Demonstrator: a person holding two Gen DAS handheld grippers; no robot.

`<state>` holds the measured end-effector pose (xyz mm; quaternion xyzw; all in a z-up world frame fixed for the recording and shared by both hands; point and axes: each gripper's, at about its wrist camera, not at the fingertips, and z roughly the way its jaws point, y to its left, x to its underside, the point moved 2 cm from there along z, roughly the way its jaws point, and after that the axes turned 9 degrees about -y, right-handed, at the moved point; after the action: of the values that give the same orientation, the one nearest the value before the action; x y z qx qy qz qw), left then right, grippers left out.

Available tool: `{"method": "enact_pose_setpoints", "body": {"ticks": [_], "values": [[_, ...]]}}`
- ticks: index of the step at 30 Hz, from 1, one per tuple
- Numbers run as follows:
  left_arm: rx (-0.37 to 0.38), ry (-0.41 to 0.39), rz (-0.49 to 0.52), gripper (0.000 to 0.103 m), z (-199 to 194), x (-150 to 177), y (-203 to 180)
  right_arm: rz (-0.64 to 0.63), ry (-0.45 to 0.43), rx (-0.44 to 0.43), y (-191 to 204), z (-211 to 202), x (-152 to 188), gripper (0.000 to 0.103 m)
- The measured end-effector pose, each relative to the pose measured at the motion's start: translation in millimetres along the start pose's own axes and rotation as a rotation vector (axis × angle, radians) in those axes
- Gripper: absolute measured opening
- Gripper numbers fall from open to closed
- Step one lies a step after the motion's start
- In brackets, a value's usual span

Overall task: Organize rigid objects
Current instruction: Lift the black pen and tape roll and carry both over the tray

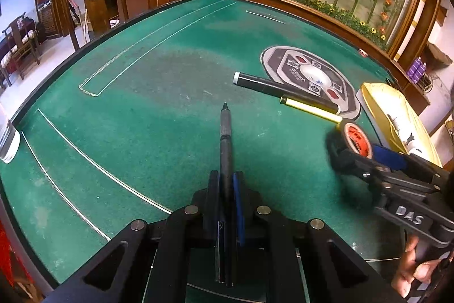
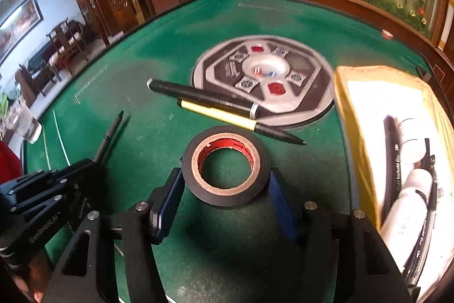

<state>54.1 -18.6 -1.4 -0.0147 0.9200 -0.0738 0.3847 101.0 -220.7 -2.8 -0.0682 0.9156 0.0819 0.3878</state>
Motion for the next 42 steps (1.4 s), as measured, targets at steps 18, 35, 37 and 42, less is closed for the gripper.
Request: {"method": "enact_pose_setpoints", "body": {"ticks": [18, 35, 37, 42], "values": [[0.004, -0.038, 0.003, 0.009, -25, -8, -14, 0.03, -0.07, -0.076, 5, -33, -4, 0.059], [0.121, -0.083, 0.078, 0.009, -61, -33, -81, 0.134, -0.161, -0.026, -71, -91, -9, 0.059], [0.148, -0.075, 0.09, 0.009, -60, -37, -95, 0.166, -0.177, 0.004, -93, -99, -8, 0.059], [0.223, -0.049, 0.137, 0.009, -56, -46, -146, 0.298, -0.23, 0.097, -161, -121, -3, 0.059]]}}
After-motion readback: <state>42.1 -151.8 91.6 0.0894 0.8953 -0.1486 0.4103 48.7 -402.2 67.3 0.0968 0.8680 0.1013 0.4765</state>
